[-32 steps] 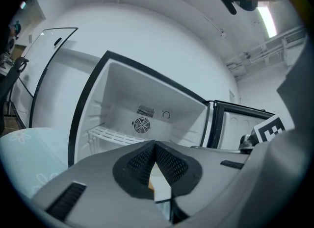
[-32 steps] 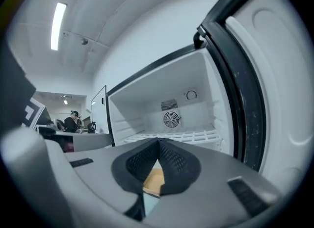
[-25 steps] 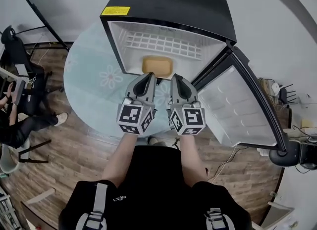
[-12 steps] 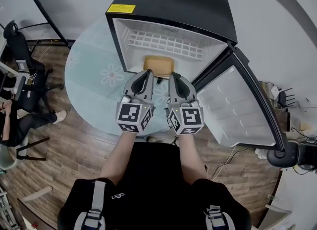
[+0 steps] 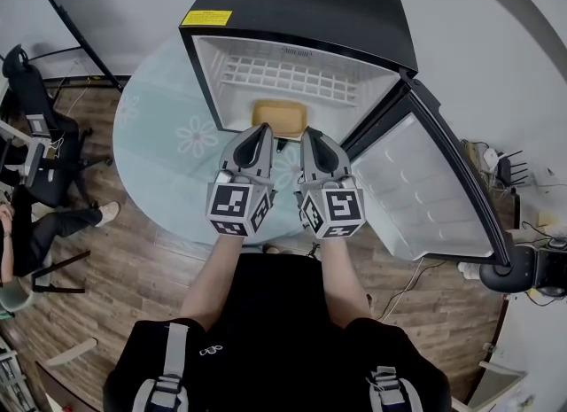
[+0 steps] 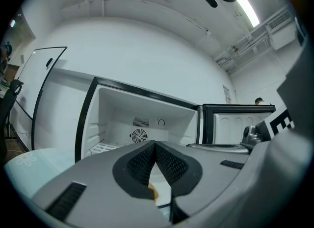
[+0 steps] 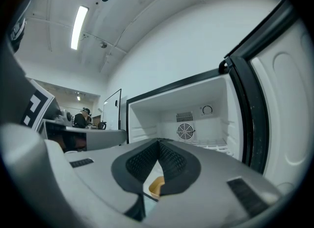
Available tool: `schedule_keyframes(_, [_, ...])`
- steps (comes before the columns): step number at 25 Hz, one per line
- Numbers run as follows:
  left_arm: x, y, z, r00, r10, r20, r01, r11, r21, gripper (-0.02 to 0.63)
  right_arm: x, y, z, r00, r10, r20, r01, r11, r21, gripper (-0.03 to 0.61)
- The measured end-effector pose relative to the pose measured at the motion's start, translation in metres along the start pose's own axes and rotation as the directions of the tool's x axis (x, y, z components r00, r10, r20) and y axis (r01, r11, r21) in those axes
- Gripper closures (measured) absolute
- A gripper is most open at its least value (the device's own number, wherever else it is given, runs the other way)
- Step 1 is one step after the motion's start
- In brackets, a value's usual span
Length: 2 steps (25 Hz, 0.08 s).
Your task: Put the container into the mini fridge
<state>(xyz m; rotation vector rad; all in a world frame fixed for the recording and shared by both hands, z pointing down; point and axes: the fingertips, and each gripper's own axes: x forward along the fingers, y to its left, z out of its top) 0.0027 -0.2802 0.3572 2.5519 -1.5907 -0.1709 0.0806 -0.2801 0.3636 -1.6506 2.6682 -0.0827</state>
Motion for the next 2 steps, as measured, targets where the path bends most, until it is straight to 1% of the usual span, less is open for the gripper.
schedule_keyframes(2, [0.0008,-0.0011,-0.0008,1.000,0.000,0.000,0.000,1.000,0.000,0.614,-0.0003,-0.0010,0.0007,1.000,0.001,0.003,-0.001,1.000,0.000,0.578])
